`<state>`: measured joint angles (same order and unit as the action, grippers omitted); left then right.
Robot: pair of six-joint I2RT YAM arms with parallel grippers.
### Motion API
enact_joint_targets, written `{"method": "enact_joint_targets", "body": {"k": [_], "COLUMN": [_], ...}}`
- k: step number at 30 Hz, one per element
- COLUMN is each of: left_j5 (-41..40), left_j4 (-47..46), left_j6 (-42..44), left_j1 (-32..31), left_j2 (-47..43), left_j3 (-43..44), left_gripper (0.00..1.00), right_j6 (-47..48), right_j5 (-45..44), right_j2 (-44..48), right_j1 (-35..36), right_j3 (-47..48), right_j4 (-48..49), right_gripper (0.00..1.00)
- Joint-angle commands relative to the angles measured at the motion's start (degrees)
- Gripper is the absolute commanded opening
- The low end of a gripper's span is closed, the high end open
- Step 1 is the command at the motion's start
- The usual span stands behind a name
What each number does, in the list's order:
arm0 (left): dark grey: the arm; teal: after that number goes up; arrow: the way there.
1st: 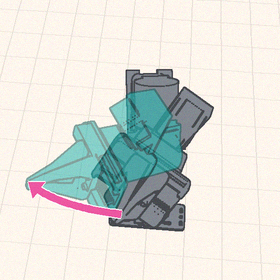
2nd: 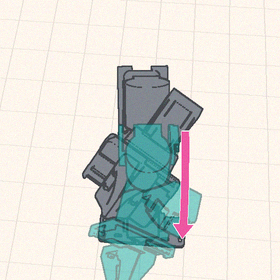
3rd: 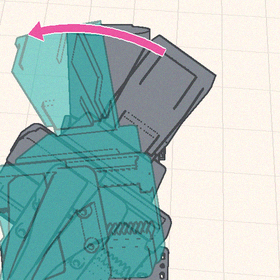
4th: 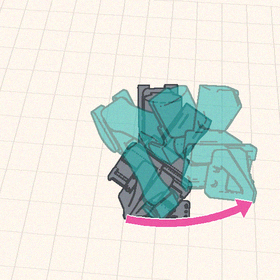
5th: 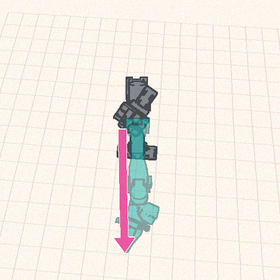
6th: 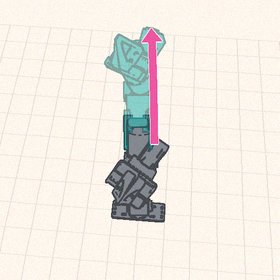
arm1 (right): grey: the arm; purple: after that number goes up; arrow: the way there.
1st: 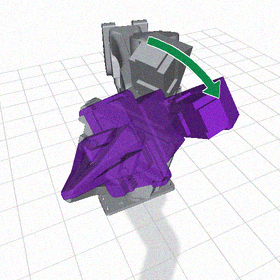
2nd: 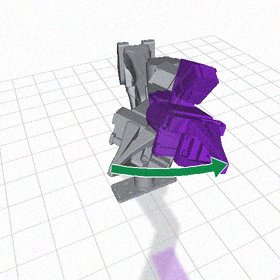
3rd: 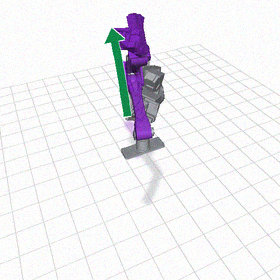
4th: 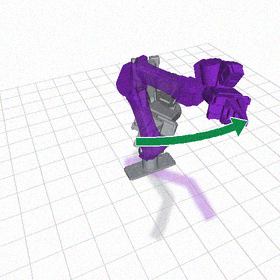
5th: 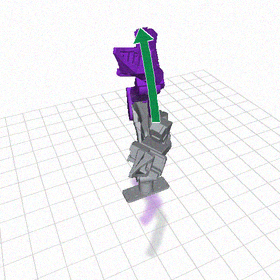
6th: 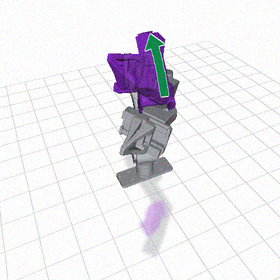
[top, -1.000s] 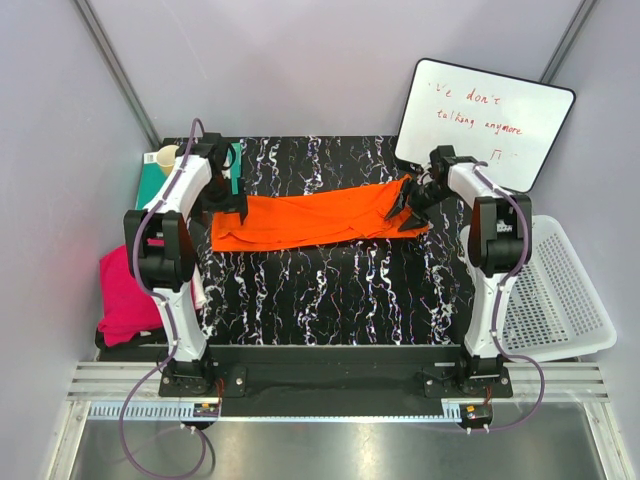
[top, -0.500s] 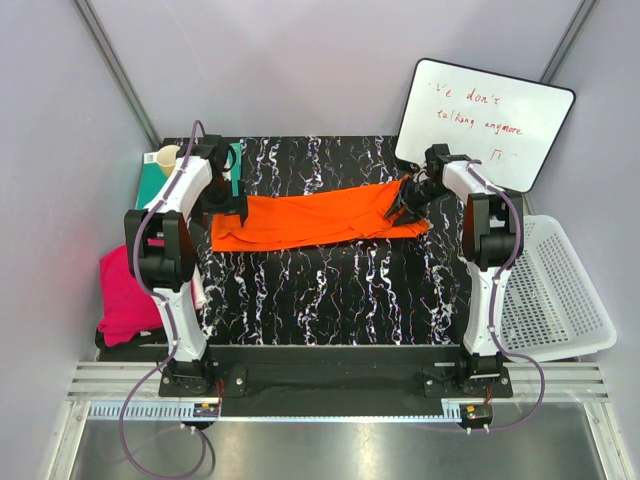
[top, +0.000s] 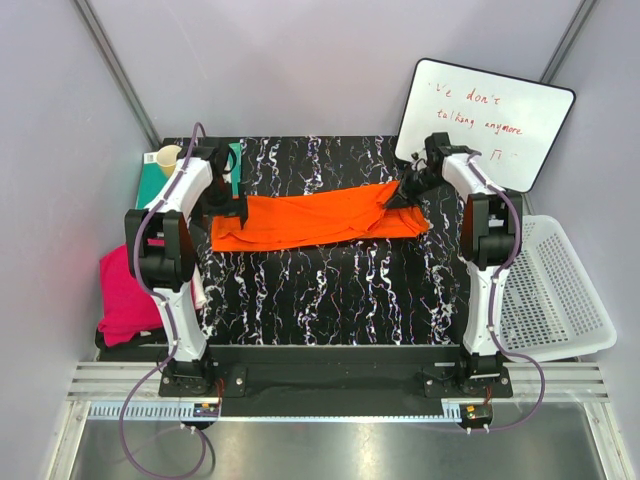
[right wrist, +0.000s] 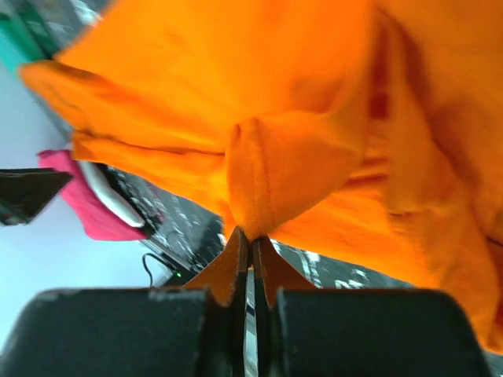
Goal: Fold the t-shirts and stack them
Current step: Fold the other side of the tshirt into a rectangle
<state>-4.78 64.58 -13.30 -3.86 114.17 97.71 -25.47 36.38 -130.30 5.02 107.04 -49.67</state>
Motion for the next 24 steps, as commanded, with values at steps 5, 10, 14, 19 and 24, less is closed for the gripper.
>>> {"method": "enact_joint_targets", "body": {"k": [5, 10, 14, 19, 24], "left_j5": [-0.6, 0.0, 0.3, 1.5, 3.8], "left_j4": [-0.8, -0.8, -0.9, -2.6, -5.0], "left_j6": [0.7, 0.9, 1.0, 1.3, 2.2], "left_j1": [-0.3, -0.3, -0.4, -0.4, -1.4], "left_j2": [-1.0, -1.1, -1.9, -4.6, -5.2], "left_j3": [-0.5, -0.2, -0.2, -0.2, 0.8], "left_gripper": [0.99, 0.99, 0.99, 0.99, 0.99], "right_j6": [-5.9, -8.9, -8.9, -6.4, -0.4], "right_j5": [3.7, 11.2, 12.0, 10.8, 8.2], "right_j2": [-2.1, -11.9, -9.6, -3.1, 3.0], "right_j1": [1.1, 1.8, 3.0, 3.2, 5.3], "right_j3": [15.4, 24.7, 23.9, 15.7, 7.9], "right_j4": [6.6, 10.2, 12.9, 12.8, 7.8], "right_gripper": [0.21, 0.54, 0.78, 0.78, 0.76]}}
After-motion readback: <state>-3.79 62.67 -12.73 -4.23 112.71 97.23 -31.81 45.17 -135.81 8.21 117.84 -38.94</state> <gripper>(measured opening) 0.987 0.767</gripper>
